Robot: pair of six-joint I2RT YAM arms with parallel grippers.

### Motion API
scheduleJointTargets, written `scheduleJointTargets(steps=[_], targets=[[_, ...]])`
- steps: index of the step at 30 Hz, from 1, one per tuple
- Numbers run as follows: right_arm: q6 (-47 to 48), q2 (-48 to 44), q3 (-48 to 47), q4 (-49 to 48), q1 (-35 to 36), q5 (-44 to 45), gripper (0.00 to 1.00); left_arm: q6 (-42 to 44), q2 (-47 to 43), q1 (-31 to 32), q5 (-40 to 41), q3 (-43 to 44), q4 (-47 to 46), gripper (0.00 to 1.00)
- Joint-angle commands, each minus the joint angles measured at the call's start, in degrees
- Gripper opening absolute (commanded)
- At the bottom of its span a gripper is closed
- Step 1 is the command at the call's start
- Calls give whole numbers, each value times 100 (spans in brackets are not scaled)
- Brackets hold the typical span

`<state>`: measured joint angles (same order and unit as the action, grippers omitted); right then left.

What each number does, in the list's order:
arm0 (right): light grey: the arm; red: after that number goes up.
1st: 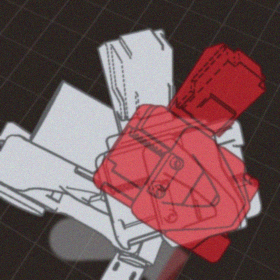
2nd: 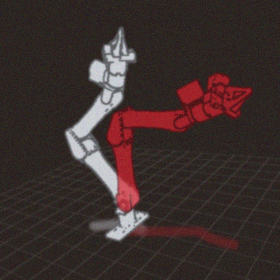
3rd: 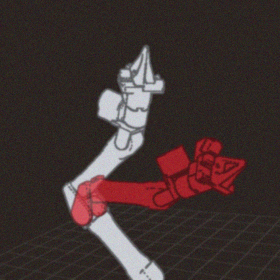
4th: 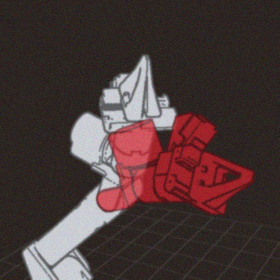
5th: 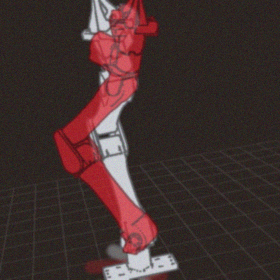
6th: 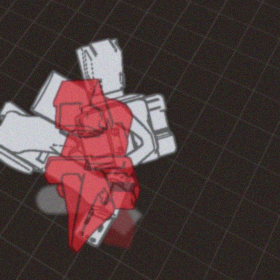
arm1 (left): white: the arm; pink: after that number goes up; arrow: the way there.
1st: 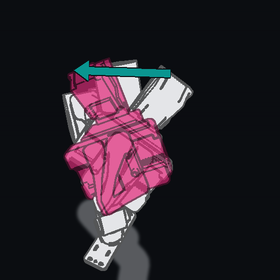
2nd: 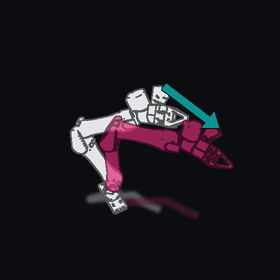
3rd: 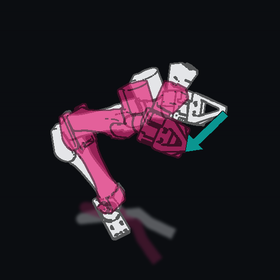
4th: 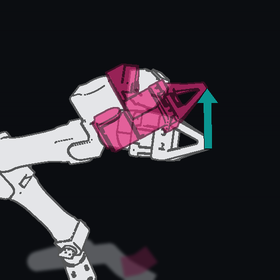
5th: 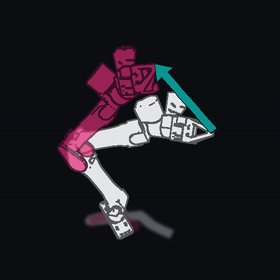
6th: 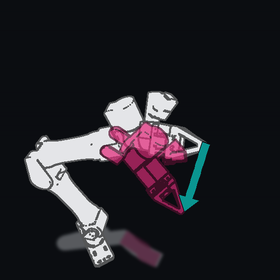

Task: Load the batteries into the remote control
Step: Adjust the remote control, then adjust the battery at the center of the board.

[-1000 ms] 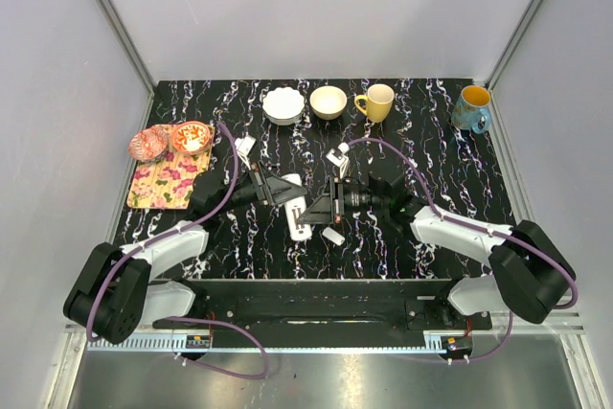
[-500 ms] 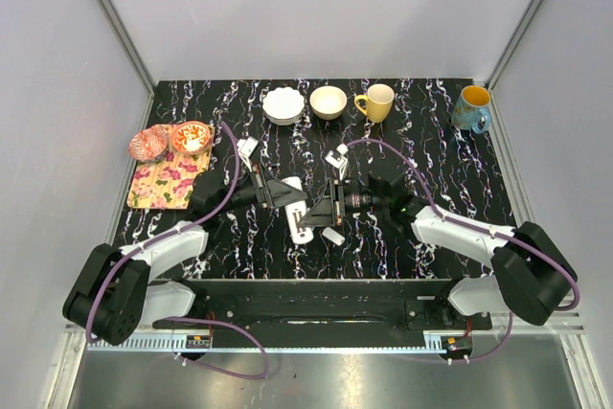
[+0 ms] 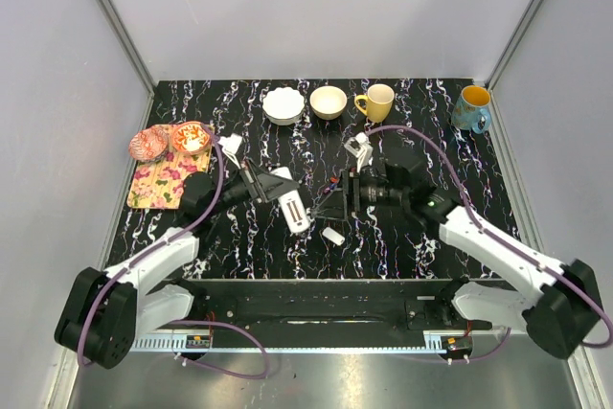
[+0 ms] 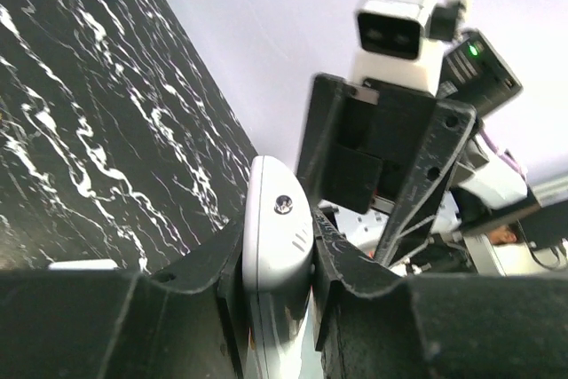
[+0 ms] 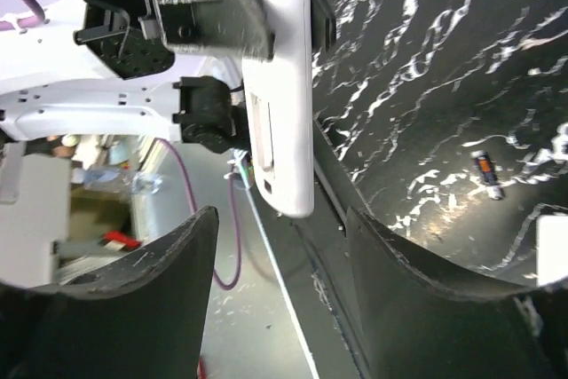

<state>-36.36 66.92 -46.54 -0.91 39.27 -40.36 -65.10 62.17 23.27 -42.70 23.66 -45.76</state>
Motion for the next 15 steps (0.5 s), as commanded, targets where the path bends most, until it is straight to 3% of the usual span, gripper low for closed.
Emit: scheduleJointTargets(steps=[1,4,7,12,15], targets=[[894,-591,-206,1452,-33,1525,66,60,-302,-278,718,-89,49,0],[710,-680,188,1427,-42,2982,66,-203,-477,-559,911,-474,-187,0],[770,-426,602,1260,-42,3822,67,-328,-776,-736,1008,-748,-206,0],[955,881,96,1707,-42,4001,66,5,-1644,-745,1220,-819,856,0],[920,1532,-441,1761,-42,4720,68,261,-2146,-745,1439,-810,1428,0]])
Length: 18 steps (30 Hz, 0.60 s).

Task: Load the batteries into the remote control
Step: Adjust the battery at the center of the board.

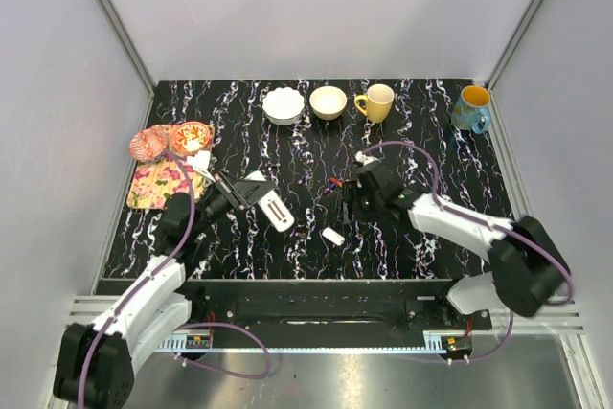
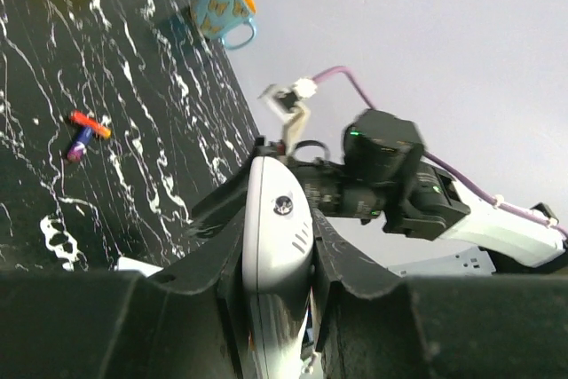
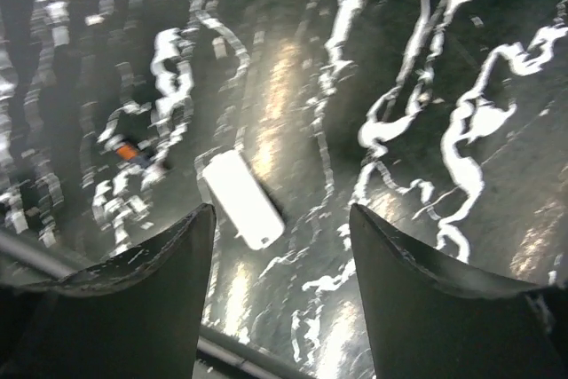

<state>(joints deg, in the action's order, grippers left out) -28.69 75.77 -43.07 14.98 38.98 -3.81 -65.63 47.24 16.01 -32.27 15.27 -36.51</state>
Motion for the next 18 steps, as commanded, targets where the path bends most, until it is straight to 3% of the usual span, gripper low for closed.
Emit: scheduleJointTargets(steps=[1,7,14,18], targets=[[240,789,-904,119,-13,1328,69,374,-725,-19,414,12,557,0],[399,1967,-1967,189,-13,2024,63,191,-673,-19,117,-164,409,0],[530,2609,-2478,215,-22,1454,54,190,-673,-19,-130,-208,189,0],[452,2479,-2277,181,-22,1349,56,138,-550,-19,-419,-208,-48,0]])
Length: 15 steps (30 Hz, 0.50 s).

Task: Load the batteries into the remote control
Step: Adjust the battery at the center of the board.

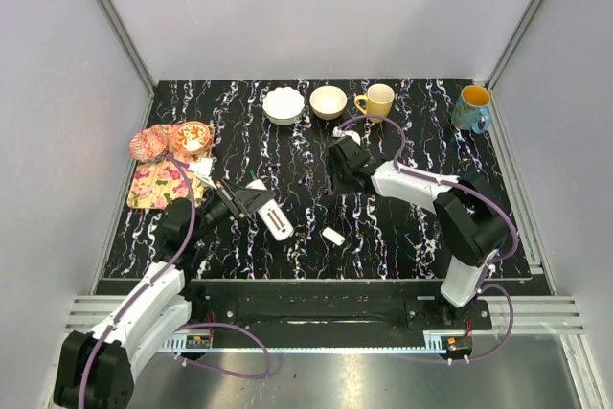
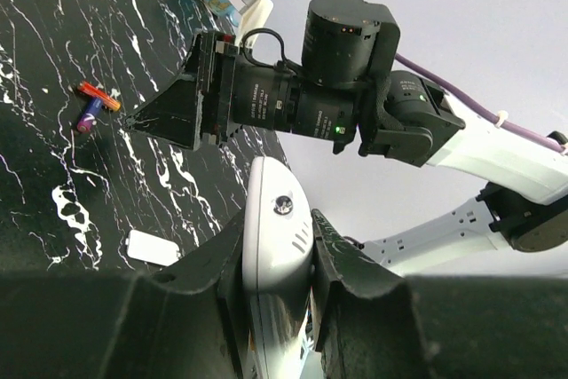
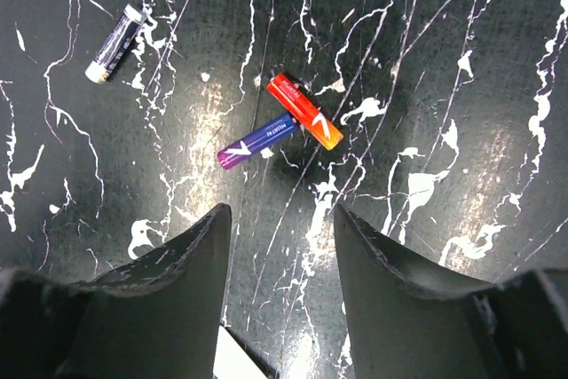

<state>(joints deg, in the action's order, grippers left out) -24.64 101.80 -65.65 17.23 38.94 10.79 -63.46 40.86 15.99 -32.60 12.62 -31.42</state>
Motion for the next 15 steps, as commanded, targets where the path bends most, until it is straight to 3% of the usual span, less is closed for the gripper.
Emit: scheduleJointTargets(steps=[1,8,15], targets=[[30,-177,60,-88,-18,-121,57,-122,115,-17,-431,47,-741,0],[-163,-547,491,-308,-18,-182,59,-562,571,-26,-747,-146,-2078,0],[-1241,-503,457,-379,-18,282,60,-335,379,-17,-555,-85,-1746,0]])
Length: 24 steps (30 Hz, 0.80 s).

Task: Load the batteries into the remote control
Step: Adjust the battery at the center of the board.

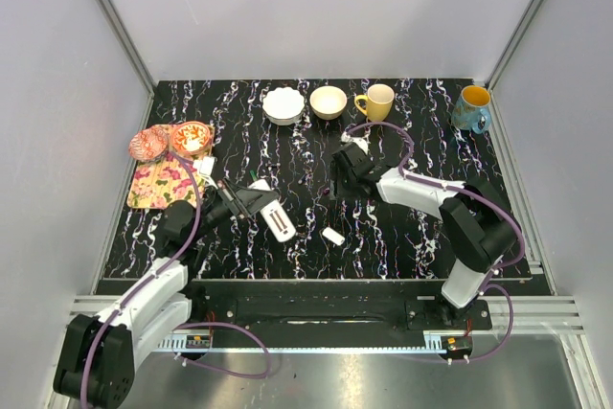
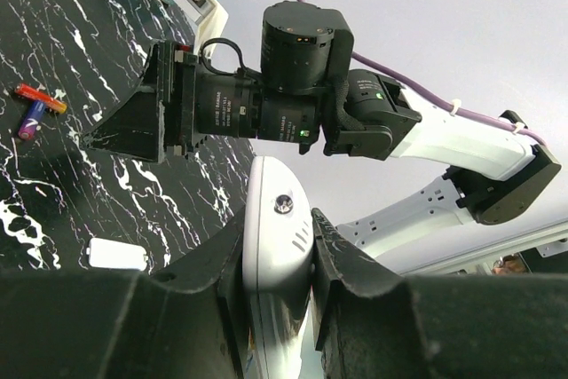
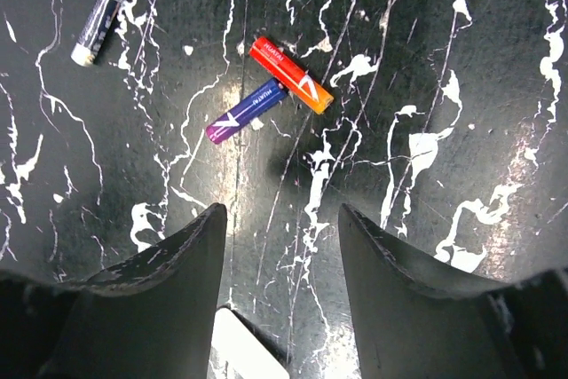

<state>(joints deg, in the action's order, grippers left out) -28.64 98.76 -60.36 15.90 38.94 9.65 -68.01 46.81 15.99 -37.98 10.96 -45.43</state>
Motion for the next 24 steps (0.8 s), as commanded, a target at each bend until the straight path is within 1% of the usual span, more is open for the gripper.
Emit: scheduleJointTargets(steps=[1,3,9,13,18,22,24], targets=[[-993,-182,-90,-245,-18,458,60,182,-277,-17,27,108,-74,0],[-1352,-33,-213,-219,-27,546,59,314,-444,-17,132,134,112,0],[-1749,407,-600,-140,-53,477,58,350,-594,-17,-8,169,157,0],[-1794,626,-819,-122,-53,301,56,315,-611,-17,1,91,114,0],[-1803,908,-1110,141,-97,415,54,271,-594,-17,27,38,61,0],[-1759,952,-1145,229,-167,406,52,279,-594,-8,36,20,52,0],[-1602,812,-1101,221,-167,363,51,279,-602,-17,27,29,52,0]])
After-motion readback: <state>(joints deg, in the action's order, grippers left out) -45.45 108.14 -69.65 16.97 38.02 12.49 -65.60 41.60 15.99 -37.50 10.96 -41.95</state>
